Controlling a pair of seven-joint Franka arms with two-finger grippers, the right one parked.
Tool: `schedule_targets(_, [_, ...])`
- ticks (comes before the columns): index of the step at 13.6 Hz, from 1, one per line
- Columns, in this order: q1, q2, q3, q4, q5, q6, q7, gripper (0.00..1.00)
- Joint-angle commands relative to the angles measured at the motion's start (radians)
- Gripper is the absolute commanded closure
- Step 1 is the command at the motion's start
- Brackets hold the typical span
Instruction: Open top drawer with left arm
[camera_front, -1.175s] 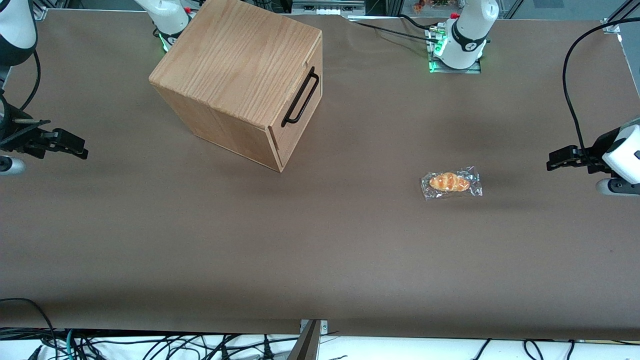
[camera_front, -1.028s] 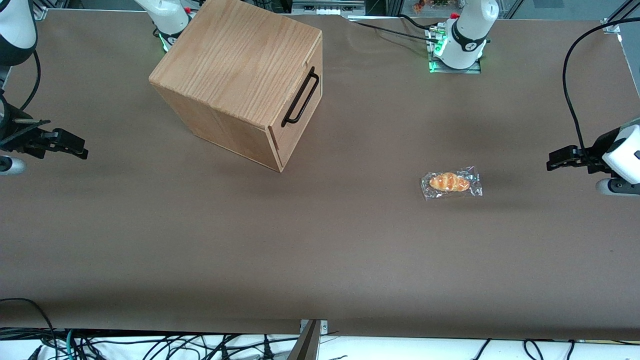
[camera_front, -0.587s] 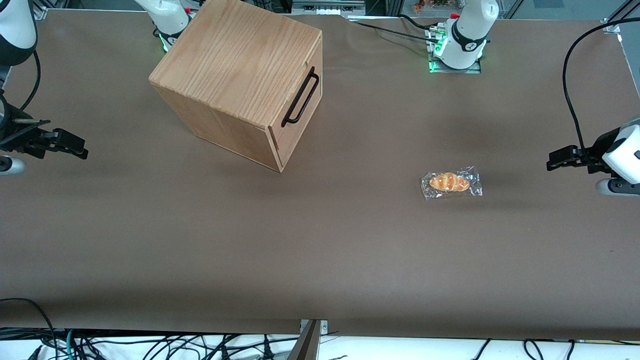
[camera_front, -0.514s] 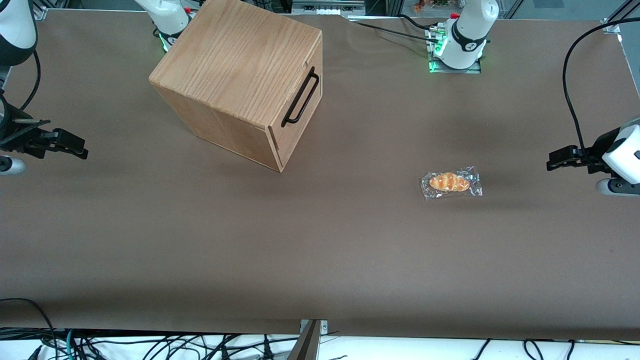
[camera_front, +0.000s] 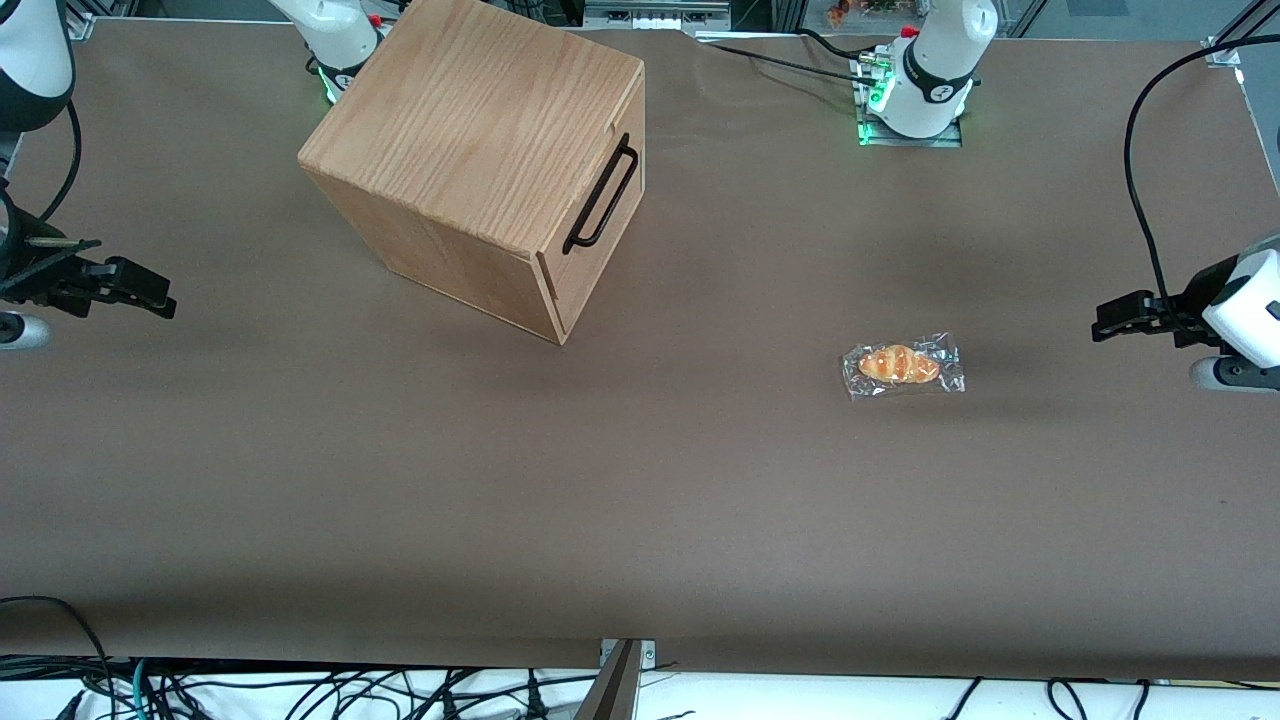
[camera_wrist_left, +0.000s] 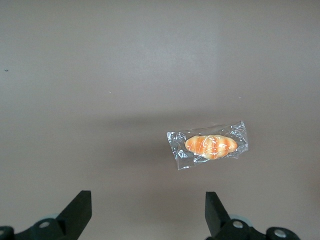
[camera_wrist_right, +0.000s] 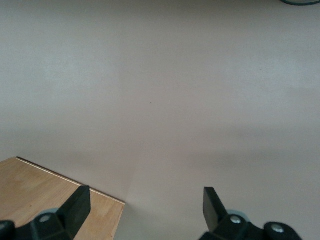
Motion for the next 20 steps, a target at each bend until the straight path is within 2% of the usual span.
schedule_targets(1, [0.005, 0.0, -0.003, 0.018, 0.011, -0.011, 0.015, 0.0])
schedule_targets(20, [-0.032, 0.017, -0.013, 0.047, -0.001, -0.018, 0.015, 0.0])
